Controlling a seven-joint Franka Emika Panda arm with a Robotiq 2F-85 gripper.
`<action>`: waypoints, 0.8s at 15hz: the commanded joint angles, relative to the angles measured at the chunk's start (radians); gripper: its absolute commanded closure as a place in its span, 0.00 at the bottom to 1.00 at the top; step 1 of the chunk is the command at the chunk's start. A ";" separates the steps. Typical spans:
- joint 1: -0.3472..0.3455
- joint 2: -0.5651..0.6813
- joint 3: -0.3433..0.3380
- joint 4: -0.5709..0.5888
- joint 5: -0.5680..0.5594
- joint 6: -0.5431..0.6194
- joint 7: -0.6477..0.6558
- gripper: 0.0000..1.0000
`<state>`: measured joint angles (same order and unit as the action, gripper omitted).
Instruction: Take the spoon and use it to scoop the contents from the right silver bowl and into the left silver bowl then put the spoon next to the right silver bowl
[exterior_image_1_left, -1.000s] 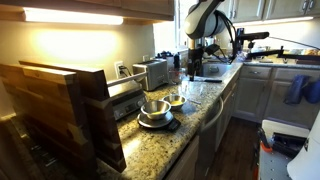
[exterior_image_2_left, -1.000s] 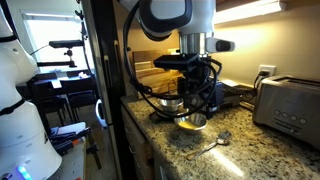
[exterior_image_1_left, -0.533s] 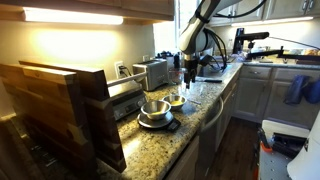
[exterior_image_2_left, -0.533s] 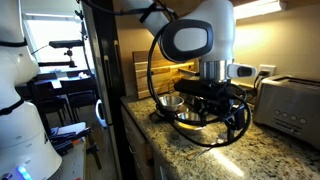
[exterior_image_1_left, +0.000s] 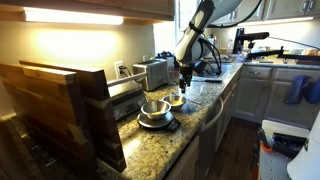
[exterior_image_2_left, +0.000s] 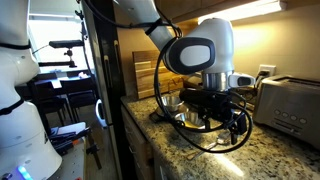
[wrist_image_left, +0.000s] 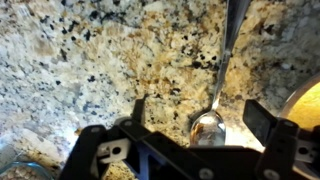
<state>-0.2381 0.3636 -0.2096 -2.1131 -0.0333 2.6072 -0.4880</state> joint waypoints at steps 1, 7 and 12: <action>-0.027 -0.008 0.035 -0.011 -0.015 0.015 0.021 0.00; -0.030 -0.001 0.045 -0.022 -0.016 0.023 0.015 0.00; -0.029 -0.014 0.057 -0.041 -0.014 0.020 0.005 0.00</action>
<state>-0.2404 0.3767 -0.1827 -2.1173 -0.0331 2.6072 -0.4875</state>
